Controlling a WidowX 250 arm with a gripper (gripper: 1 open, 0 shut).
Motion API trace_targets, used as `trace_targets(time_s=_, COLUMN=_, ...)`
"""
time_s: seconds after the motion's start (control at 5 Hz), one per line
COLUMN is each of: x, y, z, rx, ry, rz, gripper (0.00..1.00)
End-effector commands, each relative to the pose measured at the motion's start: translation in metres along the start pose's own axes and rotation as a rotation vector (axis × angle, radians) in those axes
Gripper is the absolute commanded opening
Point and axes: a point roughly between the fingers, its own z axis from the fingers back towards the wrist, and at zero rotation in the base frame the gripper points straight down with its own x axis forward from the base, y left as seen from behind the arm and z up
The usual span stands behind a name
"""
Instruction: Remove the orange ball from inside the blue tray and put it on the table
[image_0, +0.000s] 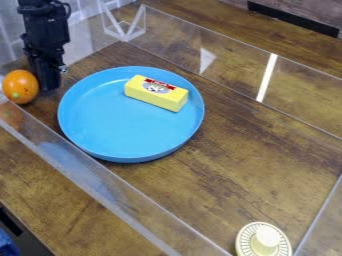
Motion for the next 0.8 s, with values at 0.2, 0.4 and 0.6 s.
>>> trace_targets(time_s=0.2, x=-0.003, y=0.012, z=0.039, rx=0.061, ry=-0.083, rz=0.023, gripper=1.0)
trace_targets(time_s=0.4, x=-0.005, y=0.011, z=0.041, rx=0.06, ry=-0.089, rz=0.024, gripper=1.0)
trace_targets(time_s=0.6, x=-0.005, y=0.007, z=0.045, rx=0.061, ry=-0.1, rz=0.021, gripper=1.0)
